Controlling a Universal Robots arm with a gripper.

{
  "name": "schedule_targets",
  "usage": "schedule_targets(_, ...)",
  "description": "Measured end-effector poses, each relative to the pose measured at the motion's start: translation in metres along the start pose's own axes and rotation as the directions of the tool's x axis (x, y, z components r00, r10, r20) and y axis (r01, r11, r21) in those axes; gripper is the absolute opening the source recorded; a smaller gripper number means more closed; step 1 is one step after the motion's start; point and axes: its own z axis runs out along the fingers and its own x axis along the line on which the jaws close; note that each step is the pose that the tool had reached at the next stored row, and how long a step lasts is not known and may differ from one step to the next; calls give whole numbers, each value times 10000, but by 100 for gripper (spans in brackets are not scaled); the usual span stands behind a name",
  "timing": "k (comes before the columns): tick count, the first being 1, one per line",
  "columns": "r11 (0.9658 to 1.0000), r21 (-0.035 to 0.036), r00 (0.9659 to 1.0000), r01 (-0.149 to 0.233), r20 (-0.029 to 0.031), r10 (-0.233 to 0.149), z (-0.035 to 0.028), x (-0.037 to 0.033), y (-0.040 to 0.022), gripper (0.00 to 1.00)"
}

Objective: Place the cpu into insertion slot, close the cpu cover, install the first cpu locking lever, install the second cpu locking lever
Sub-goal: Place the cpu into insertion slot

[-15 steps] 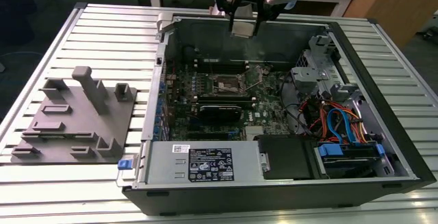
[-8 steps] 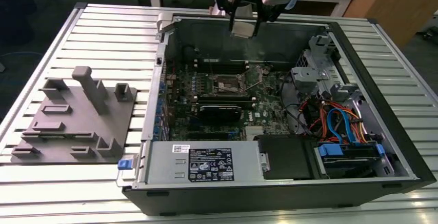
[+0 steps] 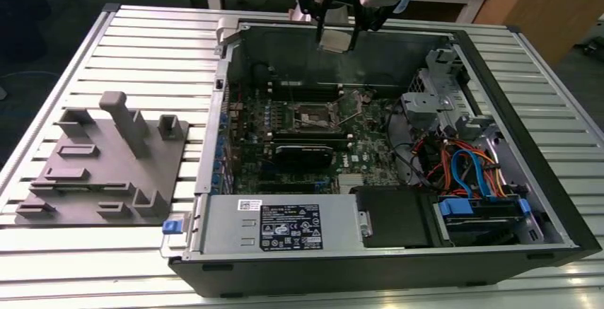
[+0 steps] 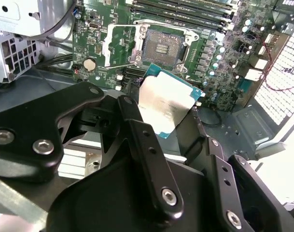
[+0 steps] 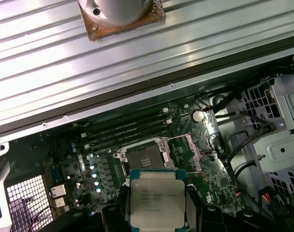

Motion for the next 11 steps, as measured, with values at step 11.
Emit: schedule_targets(11,10000,-1,10000,-53,5,53,0,0,0,54)
